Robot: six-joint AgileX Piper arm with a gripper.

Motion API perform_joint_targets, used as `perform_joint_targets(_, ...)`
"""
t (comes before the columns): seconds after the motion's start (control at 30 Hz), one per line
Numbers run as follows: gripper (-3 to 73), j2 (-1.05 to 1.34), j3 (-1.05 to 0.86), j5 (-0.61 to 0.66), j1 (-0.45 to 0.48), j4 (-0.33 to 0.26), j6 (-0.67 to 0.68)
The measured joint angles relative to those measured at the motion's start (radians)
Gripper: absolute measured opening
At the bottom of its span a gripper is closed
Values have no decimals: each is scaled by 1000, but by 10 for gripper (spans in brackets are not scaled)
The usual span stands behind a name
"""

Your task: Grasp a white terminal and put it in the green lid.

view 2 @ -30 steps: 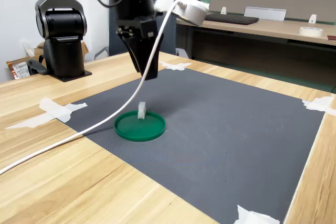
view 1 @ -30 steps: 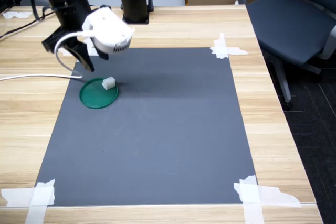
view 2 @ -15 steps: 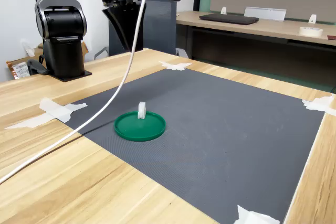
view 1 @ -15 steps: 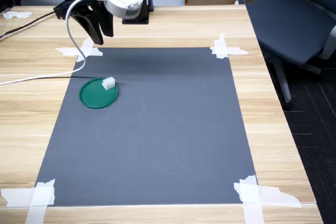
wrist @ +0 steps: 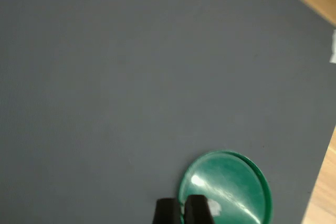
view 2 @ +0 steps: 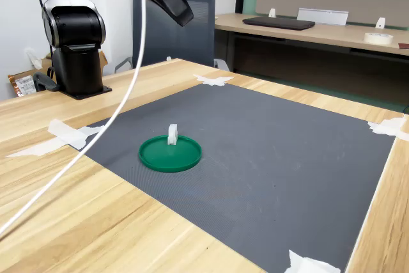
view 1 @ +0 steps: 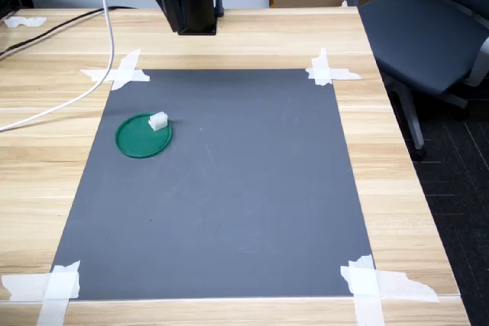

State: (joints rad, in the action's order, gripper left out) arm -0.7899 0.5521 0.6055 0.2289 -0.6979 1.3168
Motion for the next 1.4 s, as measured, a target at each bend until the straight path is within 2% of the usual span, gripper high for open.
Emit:
perform_joint_targets(0.17, -27, 201, -148, -191, 0, -196, -29)
perform_joint_targets(0.27, -27, 306, -218, -290, 0, -285, -33)
perform_joint_targets(0.4, -27, 401, -306, -388, -20, -357, -33)
perform_joint_targets(0.53, -28, 495, -376, -472, -136, -383, -33)
perform_joint_targets(0.63, -28, 586, -407, -490, -194, -424, -33)
perform_joint_targets(0.8, -28, 672, -465, -506, -206, -528, -37)
perform_joint_targets(0.9, -28, 701, -505, -512, -206, -548, -37)
perform_joint_targets(1.4, -28, 797, -549, -530, -206, -565, -37)
